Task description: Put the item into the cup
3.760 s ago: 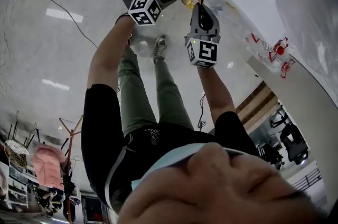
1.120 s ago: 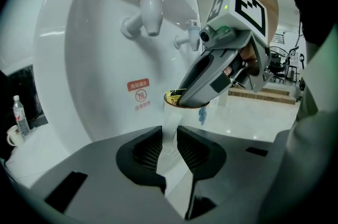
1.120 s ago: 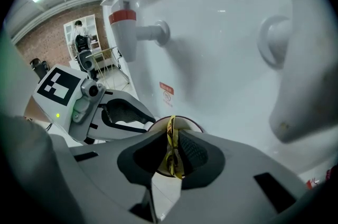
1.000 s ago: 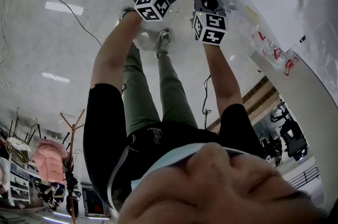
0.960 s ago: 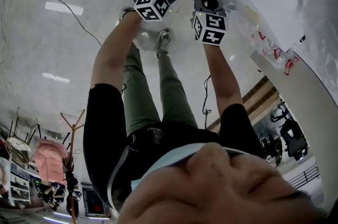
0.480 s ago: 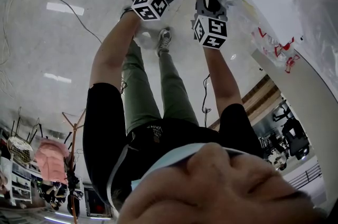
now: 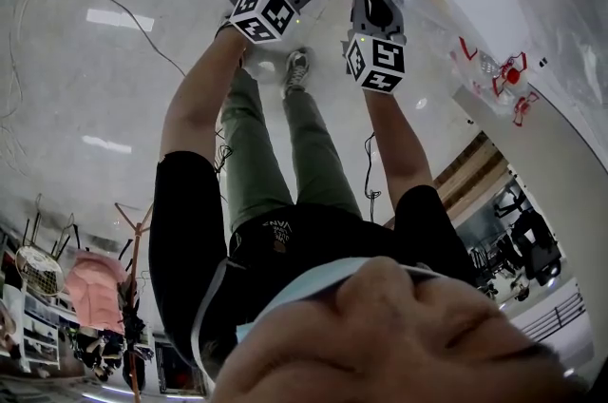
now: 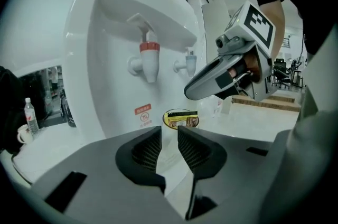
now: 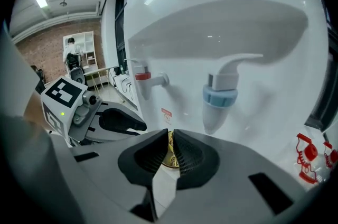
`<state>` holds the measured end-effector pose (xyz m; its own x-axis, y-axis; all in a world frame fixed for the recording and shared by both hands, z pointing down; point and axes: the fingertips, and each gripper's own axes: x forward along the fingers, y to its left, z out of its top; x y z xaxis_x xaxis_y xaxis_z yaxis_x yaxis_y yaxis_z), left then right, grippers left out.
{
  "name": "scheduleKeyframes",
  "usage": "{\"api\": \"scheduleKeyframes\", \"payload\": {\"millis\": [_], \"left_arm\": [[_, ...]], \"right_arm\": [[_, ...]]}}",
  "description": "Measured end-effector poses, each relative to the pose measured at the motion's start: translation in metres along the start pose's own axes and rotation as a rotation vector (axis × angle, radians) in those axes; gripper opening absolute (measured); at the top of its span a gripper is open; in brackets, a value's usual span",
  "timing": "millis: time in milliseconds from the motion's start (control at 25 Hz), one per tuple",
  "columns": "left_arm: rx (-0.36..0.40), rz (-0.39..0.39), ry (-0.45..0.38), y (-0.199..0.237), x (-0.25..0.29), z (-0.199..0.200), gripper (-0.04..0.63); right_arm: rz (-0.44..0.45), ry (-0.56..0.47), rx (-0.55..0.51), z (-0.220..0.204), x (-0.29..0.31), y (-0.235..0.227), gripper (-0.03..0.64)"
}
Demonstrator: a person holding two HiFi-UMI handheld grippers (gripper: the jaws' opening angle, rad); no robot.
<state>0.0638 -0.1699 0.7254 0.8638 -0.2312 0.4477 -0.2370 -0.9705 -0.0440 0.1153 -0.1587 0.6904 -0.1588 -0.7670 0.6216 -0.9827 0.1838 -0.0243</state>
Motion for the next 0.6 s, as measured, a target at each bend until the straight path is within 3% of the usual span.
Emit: {"api": "scheduleKeyframes", "payload": {"millis": [600], "left_arm": [[-0.052,0.079,-0.063,-0.027,-0.05,0.061,0.048]], "right_arm": [[0.02,-0.064,0.047,0.026,-0.066,0.003,0.052]]}}
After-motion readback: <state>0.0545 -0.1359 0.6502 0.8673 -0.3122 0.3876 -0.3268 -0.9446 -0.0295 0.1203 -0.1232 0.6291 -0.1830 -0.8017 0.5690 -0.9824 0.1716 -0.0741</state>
